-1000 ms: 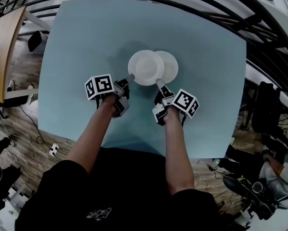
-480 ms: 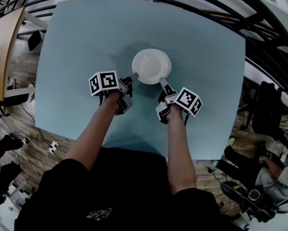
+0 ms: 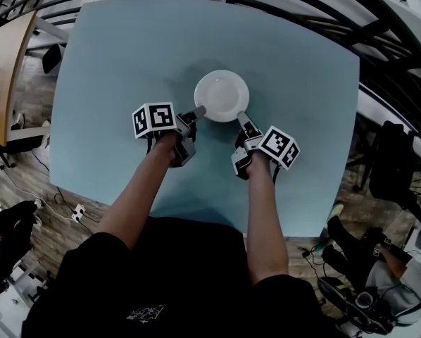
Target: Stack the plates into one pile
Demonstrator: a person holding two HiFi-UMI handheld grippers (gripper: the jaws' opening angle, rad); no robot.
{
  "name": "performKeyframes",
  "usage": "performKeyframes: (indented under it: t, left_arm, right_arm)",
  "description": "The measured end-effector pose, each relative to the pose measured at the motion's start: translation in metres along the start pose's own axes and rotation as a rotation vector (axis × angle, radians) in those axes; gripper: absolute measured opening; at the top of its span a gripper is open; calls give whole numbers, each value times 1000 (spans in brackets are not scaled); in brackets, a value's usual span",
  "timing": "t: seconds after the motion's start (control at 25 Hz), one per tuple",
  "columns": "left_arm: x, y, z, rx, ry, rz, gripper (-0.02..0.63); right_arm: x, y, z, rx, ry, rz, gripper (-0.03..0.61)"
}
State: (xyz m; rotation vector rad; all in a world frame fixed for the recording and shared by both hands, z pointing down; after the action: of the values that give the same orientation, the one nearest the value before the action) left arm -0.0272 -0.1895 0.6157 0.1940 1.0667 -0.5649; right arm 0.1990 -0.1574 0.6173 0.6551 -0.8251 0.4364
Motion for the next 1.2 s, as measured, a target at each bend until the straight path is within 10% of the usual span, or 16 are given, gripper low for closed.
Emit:
performKeyframes:
  t: [1.2]
  left_arm:
    - [-17, 9, -3, -65, -49, -28, 28]
  right_arm:
    - [4, -14, 7, -20, 48, -68, 25]
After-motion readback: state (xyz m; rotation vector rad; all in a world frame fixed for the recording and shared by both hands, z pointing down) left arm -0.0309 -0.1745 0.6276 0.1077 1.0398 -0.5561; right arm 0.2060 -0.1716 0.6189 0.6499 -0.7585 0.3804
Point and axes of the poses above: the fingertips, and each gripper's own axes: z forward along the fingers, x to its right, y out of its underside, the point moved 8 cm from there along -z, backward along the fingers, and after that the axes turned 11 degrees about -z, right-handed, at the moved point
